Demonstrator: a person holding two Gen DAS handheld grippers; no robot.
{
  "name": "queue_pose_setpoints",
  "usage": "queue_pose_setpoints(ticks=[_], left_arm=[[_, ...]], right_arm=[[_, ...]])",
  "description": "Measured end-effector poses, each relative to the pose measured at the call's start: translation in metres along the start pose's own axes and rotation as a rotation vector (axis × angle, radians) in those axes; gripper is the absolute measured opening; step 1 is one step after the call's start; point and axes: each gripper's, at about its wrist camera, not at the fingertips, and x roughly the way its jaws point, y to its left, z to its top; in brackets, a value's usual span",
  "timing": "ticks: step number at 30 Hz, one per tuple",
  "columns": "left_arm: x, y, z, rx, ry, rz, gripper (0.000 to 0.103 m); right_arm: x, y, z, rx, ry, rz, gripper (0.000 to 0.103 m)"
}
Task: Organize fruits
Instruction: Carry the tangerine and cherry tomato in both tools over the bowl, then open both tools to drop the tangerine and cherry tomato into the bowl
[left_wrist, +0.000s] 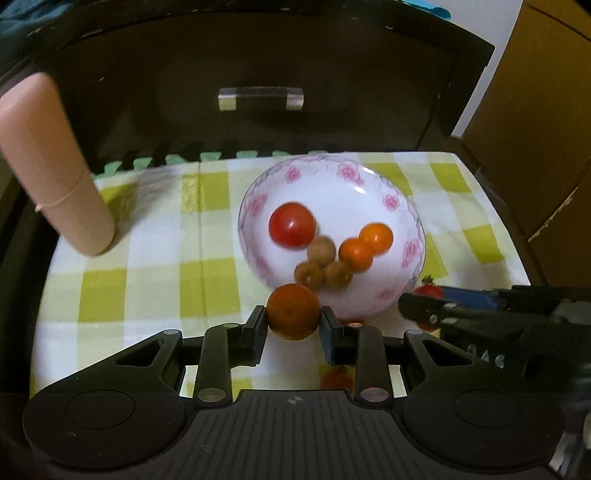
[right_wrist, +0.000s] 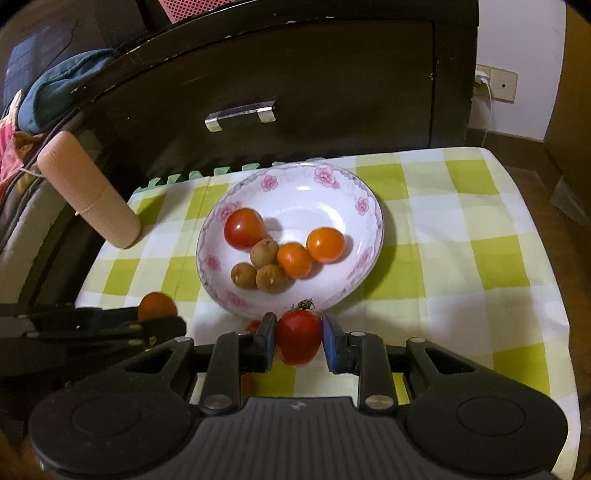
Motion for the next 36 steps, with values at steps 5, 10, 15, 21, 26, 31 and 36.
queue_pose_setpoints(ticks=[5,10,15,21,26,31,36], left_arm=[[0.011,-0.004,0.012,0.016,0.0,0.004,0.038],[0.022,-0.007,0.022,0.026,0.007,0.007,0.038],[0.033,-0.008,0.028,0.028,0.021,0.011,0.038],[0.045,-0.007,0.031,0.029,0.046,0.015,0.037],[0.055,-0.004,0.034,0.024,0.061,0.021,0.037],[0.06,-0.003,0.04,0.013,0.061,0.007,0.037],[0.064,-0.004,0.042,0.015,0.064,0.0,0.039]], right_arm=[[0.011,0.0,0.009,-0.015,0.009,-0.005,0.025],[0.02,-0.002,0.017,-0.024,0.017,-0.013,0.025],[0.029,-0.004,0.024,-0.028,0.024,-0.024,0.025],[0.042,-0.008,0.03,-0.024,0.041,-0.025,0.025],[0.052,-0.011,0.031,-0.019,0.051,-0.025,0.025],[0.061,-0.014,0.034,-0.012,0.05,-0.029,0.025],[0.065,-0.018,0.041,-0.004,0.037,-0.038,0.026]])
